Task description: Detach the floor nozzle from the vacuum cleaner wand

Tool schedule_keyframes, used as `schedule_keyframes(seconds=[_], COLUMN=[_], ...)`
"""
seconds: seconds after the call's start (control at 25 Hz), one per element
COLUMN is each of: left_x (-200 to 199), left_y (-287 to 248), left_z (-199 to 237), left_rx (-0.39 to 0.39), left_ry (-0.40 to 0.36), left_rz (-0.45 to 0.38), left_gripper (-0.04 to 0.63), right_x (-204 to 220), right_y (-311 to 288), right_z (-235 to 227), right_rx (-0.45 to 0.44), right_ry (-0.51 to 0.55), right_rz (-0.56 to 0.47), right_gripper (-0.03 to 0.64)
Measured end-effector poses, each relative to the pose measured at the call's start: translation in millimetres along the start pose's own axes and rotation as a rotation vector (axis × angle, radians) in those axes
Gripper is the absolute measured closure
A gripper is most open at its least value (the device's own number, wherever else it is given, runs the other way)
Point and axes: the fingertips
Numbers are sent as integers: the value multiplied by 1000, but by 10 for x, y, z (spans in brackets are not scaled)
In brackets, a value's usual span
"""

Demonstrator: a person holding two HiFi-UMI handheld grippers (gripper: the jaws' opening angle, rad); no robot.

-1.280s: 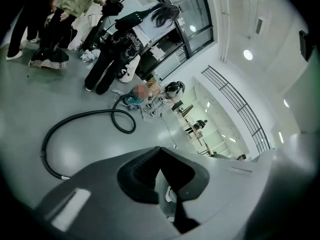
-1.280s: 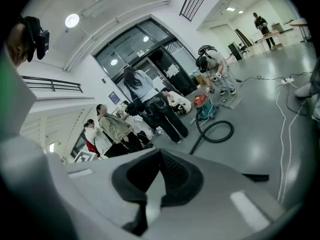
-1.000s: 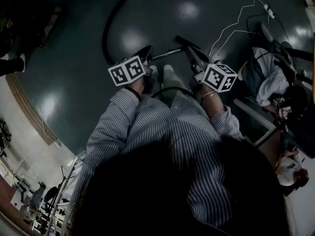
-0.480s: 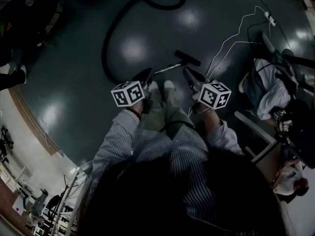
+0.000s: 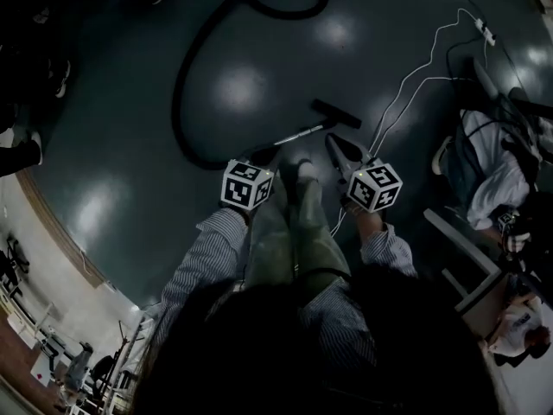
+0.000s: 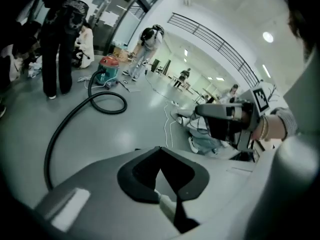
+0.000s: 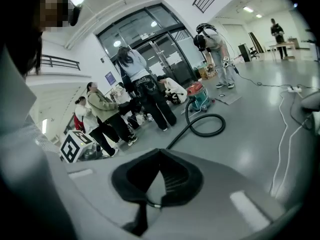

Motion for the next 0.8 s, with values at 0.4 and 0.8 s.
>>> schedule_keyframes(seconds=[0.4,0.8], left_x=[889,2051], left_y=[-1130,-2433], left_z=[610,1440], left_rx=[-47,-21], left_ry=[-175,-393], left_rz=[49,227], left_gripper=[594,520], right_x=[988,1998], right_y=[-612,-1145], right_z=[-1012,-1983], right_rx=[57,122], right_ry=[48,-6], right_rz=[43,-8], right_gripper=[615,615])
Point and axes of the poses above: the fingertips, and each gripper's own axes: y backward along the fingers, z to its left, x out of its underside, and after that the axes turned 4 degrees about x, right-handed
